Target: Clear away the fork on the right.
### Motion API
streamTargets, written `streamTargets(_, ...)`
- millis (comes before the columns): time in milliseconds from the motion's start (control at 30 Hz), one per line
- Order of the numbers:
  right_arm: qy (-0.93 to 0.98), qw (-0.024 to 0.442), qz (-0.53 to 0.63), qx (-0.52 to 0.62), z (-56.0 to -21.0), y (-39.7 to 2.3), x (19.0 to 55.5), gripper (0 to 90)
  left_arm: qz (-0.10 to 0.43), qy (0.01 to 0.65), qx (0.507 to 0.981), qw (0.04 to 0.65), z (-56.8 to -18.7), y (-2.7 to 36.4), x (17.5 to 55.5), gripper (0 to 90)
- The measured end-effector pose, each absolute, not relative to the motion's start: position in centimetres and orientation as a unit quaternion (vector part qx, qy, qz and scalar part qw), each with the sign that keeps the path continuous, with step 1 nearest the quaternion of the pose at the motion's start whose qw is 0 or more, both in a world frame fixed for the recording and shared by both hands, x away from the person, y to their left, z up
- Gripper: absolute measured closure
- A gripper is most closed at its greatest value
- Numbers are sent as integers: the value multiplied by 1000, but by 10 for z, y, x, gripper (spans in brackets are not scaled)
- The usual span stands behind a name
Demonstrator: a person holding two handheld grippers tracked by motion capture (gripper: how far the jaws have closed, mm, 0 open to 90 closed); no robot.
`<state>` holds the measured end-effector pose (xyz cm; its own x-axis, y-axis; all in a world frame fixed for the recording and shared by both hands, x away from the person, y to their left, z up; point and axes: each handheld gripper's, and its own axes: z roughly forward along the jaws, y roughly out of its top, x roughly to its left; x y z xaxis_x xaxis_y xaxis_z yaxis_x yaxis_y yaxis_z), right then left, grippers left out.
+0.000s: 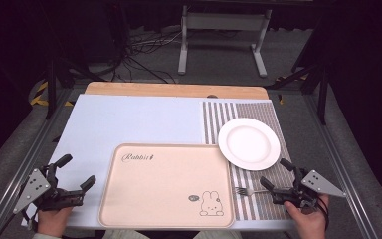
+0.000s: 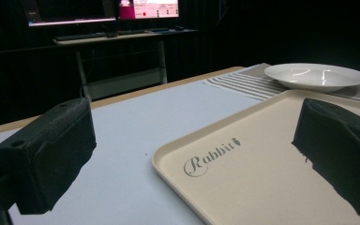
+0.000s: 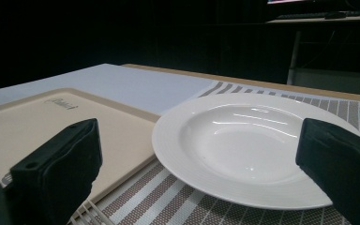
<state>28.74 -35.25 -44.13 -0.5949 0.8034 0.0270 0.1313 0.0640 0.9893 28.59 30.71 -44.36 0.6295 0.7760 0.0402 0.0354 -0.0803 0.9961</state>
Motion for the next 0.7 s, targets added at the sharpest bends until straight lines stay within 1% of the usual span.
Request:
streamTargets(233,676,286,585,346,-441,-351,287,16,297,308,666,611,-443,309,288,2)
streamTargets(700,681,281,583,343,-441,-348,288,17,301,308,667,608,-443,310,287,3)
